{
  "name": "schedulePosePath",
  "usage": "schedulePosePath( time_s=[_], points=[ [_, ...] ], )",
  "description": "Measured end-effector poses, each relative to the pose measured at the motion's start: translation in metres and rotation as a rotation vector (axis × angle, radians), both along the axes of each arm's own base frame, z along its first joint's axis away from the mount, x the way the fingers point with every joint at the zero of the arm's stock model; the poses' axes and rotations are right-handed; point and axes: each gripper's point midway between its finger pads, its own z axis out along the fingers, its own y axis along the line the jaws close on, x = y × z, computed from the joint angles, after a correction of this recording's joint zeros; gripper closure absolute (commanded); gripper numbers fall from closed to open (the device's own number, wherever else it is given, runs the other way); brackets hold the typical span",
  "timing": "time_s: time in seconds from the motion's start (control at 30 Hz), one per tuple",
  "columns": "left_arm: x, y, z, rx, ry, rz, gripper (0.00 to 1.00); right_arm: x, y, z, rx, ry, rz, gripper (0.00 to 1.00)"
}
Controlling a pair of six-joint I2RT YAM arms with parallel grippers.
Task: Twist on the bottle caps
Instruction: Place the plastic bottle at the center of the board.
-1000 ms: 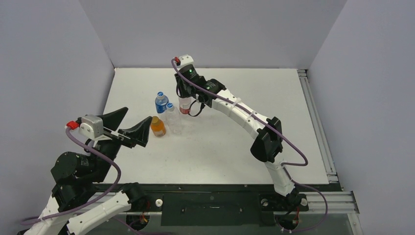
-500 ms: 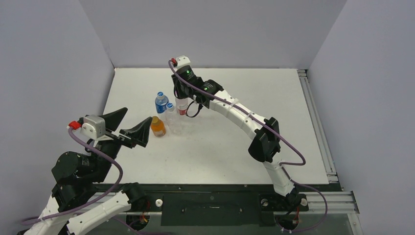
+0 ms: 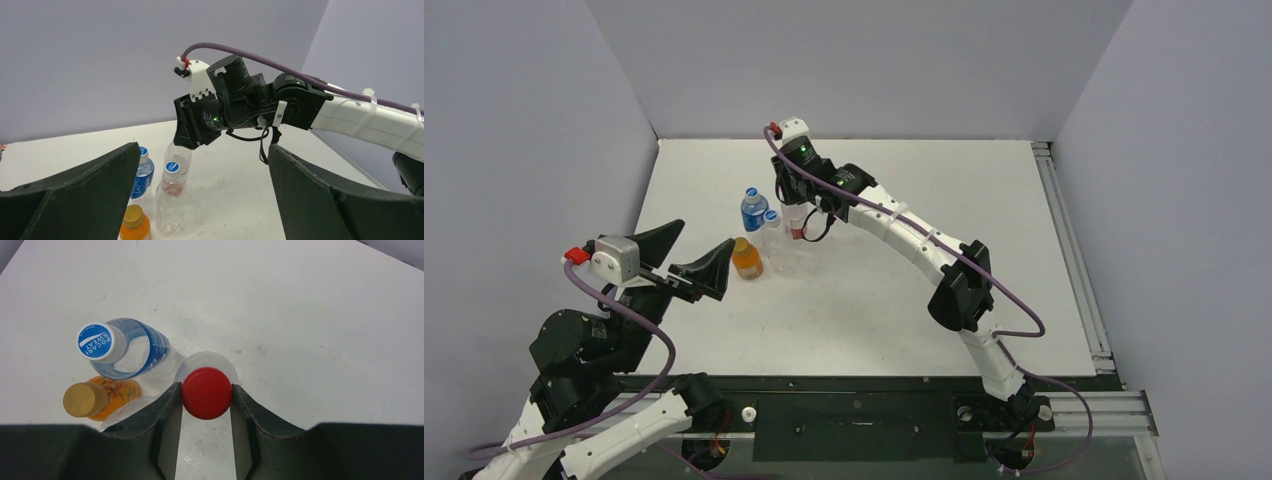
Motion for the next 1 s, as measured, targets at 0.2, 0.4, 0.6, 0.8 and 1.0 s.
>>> schedulePosePath(
  time_s=[0.2,0.4,0.6,0.8,1.0],
  points=[
    [0.0,0.0,0.0,0.0,0.0,0.0,0.04,-0.0039,-0.0039,-0.0042,-0.029,0.012,-0.002,0.94],
    [0.0,-0.0002,-0.0001,0.0,0.0,0.0,0.03,-0.0041,-0.0061,-0.0046,-0.041,0.01,-0.012,0.81],
    [0.0001,-0.0003,-0.0001,0.0,0.001,0.0,0.04,-0.0042,-0.006,-0.0046,-0.041,0.009,-0.012,0.58],
    [0.0001,-0.0003,-0.0001,0.0,0.001,0.0,0.04,-0.0042,-0.0059,-0.0045,-0.04,0.009,-0.012,0.52],
    [0.0002,-0.0004,-0.0002,0.001,0.001,-0.001,0.03,-0.0042,-0.0058,-0.0044,-0.04,0.009,-0.012,0.5]
  ],
)
